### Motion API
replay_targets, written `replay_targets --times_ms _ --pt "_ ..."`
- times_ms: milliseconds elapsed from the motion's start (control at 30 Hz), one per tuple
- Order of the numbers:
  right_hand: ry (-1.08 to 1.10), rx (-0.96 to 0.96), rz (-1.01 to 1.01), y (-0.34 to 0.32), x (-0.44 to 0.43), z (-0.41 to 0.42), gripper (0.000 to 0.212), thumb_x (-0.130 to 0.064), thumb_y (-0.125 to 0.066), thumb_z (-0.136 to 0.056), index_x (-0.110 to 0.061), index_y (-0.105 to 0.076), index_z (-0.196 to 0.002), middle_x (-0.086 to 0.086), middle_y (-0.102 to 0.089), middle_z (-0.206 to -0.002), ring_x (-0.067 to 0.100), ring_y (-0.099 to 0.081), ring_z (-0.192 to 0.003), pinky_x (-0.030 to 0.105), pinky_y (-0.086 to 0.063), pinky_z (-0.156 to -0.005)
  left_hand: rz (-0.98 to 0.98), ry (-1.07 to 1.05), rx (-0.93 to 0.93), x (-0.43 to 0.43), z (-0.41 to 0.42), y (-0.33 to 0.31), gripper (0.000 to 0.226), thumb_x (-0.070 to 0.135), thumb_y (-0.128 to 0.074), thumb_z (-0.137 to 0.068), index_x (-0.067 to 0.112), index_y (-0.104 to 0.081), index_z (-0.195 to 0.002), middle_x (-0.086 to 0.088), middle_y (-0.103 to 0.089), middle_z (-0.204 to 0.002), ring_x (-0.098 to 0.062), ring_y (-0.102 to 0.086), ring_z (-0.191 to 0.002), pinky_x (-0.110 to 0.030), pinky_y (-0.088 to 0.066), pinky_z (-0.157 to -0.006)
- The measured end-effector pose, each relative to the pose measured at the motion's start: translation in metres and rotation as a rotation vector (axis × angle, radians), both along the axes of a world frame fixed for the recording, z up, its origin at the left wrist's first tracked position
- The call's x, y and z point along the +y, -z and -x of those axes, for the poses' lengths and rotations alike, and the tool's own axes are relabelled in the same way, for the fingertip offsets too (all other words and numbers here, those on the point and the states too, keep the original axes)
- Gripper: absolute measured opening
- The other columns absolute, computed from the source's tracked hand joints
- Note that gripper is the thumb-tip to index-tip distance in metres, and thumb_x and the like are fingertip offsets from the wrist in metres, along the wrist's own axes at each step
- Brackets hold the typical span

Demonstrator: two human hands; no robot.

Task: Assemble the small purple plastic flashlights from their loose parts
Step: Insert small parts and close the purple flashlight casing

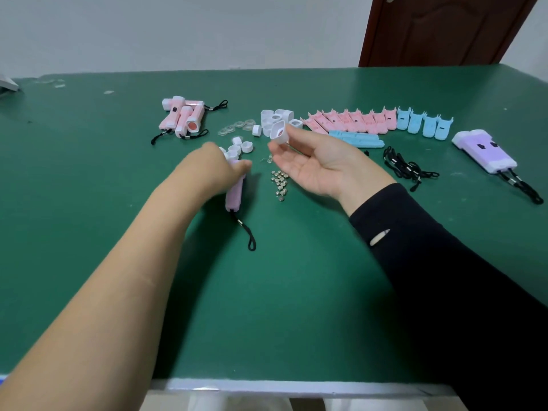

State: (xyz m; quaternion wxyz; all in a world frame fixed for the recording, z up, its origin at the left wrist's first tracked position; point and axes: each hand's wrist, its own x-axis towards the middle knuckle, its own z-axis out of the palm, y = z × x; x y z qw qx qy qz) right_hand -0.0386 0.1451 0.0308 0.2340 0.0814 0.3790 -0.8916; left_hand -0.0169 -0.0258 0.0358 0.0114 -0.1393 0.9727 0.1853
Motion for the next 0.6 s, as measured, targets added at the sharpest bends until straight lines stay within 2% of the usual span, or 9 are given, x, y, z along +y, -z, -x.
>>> replay_targets --times_ms 67,200,267,300,367,400,500,600 --pt "0.002 0.000 -0.002 0.000 0.001 0.001 0.009 -0.005 -0.065 -0.088 0.003 -0.063 -0.092 0.018 -0.070 -0.072 0.025 -0.071 -0.067 0.034 -0.061 -0.066 -0.016 0.024 -0.027 0.003 0.001 0.003 0.044 0.040 -0.056 -0.094 0.007 -0.054 -0.065 -0.006 -0.044 -0.060 -0.020 -0.042 -0.053 -0.030 -0.026 -0.049" --pt "0.007 0.008 -0.012 0.000 0.002 0.002 0.009 -0.005 -0.065 -0.089 0.003 -0.063 -0.093 0.017 -0.069 -0.073 0.025 -0.070 -0.069 0.035 -0.060 -0.067 -0.006 0.045 -0.009 0.001 0.002 0.001 0.040 0.041 -0.057 -0.093 0.007 -0.056 -0.072 -0.007 -0.042 -0.059 -0.020 -0.039 -0.052 -0.029 -0.024 -0.049" --pt "0.013 0.011 -0.016 0.000 0.004 0.002 0.008 -0.005 -0.065 -0.089 0.002 -0.063 -0.091 0.017 -0.070 -0.072 0.025 -0.070 -0.067 0.035 -0.060 -0.066 -0.076 0.068 -0.008 -0.004 0.001 -0.001 0.043 0.046 -0.057 -0.092 0.007 -0.063 -0.076 -0.009 -0.050 -0.063 -0.023 -0.045 -0.054 -0.026 -0.030 -0.052" --pt "0.017 0.010 -0.017 0.000 0.004 0.002 0.007 -0.005 -0.065 -0.089 0.002 -0.063 -0.090 0.017 -0.069 -0.070 0.024 -0.070 -0.066 0.035 -0.060 -0.065 -0.183 0.072 0.000 -0.007 0.000 -0.002 0.043 0.048 -0.059 -0.092 0.006 -0.066 -0.081 -0.011 -0.058 -0.070 -0.025 -0.052 -0.059 -0.026 -0.039 -0.058" --pt "0.025 0.007 -0.019 -0.001 0.006 0.003 0.007 -0.005 -0.064 -0.090 0.001 -0.062 -0.089 0.016 -0.069 -0.067 0.024 -0.070 -0.063 0.035 -0.059 -0.064 -0.527 0.068 0.008 -0.009 0.000 -0.005 0.038 0.044 -0.065 -0.090 0.006 -0.069 -0.090 -0.013 -0.070 -0.089 -0.027 -0.065 -0.073 -0.028 -0.053 -0.071" --pt "0.028 0.008 -0.023 -0.001 0.006 0.003 0.006 -0.006 -0.064 -0.090 0.000 -0.063 -0.088 0.015 -0.069 -0.066 0.023 -0.070 -0.063 0.034 -0.059 -0.063 -0.689 0.069 0.004 -0.009 -0.001 -0.006 0.035 0.041 -0.067 -0.089 0.006 -0.068 -0.095 -0.012 -0.070 -0.096 -0.024 -0.067 -0.077 -0.029 -0.055 -0.070" --pt "0.033 0.012 -0.024 -0.001 0.007 0.004 0.007 -0.006 -0.063 -0.090 -0.001 -0.063 -0.086 0.014 -0.069 -0.065 0.023 -0.069 -0.064 0.034 -0.058 -0.065 -0.960 0.103 -0.001 -0.005 -0.002 -0.007 0.034 0.036 -0.070 -0.081 0.010 -0.064 -0.103 -0.003 -0.063 -0.088 -0.012 -0.059 -0.065 -0.020 -0.048 -0.055" --pt "0.036 0.021 -0.031 0.001 0.008 0.005 0.005 -0.006 -0.064 -0.090 -0.002 -0.064 -0.088 0.013 -0.070 -0.067 0.022 -0.069 -0.062 0.034 -0.058 -0.068 -1.041 0.139 0.043 -0.003 -0.003 -0.008 0.017 0.034 -0.063 -0.089 0.019 -0.061 -0.096 0.002 -0.065 -0.092 -0.003 -0.056 -0.059 -0.015 -0.040 -0.048"
